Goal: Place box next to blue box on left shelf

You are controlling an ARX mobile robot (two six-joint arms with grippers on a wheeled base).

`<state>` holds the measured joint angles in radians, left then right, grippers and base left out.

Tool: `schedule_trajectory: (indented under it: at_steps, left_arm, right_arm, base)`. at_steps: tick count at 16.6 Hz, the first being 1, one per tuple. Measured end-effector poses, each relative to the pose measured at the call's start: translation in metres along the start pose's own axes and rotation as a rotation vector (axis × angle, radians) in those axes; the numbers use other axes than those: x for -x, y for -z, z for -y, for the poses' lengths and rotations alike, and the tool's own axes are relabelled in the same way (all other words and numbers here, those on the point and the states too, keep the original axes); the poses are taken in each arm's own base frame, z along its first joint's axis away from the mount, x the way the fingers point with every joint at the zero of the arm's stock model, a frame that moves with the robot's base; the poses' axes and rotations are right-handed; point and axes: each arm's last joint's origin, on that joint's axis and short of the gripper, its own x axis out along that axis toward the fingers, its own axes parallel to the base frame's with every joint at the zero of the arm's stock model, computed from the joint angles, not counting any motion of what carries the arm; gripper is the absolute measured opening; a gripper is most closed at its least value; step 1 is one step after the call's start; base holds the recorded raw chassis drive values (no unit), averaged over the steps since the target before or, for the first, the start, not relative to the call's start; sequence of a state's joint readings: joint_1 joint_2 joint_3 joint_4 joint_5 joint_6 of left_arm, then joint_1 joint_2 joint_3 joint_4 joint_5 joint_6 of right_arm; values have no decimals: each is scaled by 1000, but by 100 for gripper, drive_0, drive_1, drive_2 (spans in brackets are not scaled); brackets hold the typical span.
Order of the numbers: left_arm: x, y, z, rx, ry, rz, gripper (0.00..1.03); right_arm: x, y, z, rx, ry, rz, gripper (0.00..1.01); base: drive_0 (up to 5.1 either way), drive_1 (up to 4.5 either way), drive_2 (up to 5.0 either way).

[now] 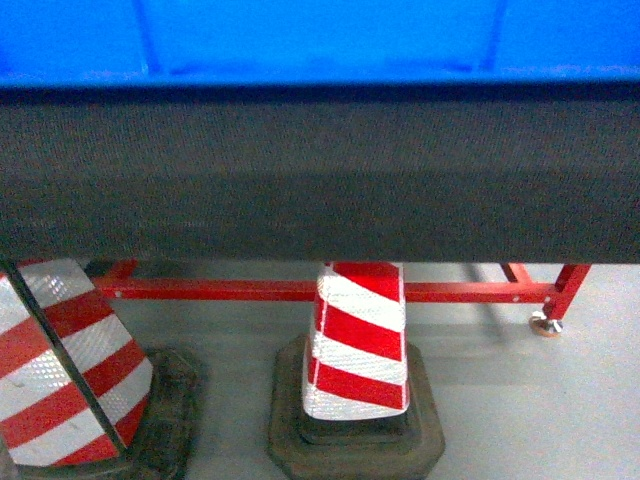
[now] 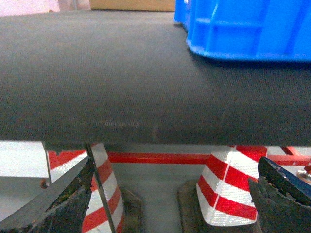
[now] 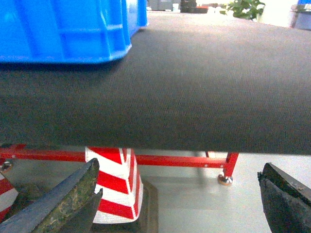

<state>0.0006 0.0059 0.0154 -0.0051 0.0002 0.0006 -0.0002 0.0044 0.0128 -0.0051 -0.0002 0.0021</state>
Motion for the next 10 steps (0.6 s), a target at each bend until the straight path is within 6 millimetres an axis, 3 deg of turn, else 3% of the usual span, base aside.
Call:
schedule_trajectory:
  at_steps: [10]
  left_arm:
    - [0,0,0,0,0,1,98]
  right_arm:
    - [0,0,0,-1,0,0,98]
  base:
    - [0,0,0]
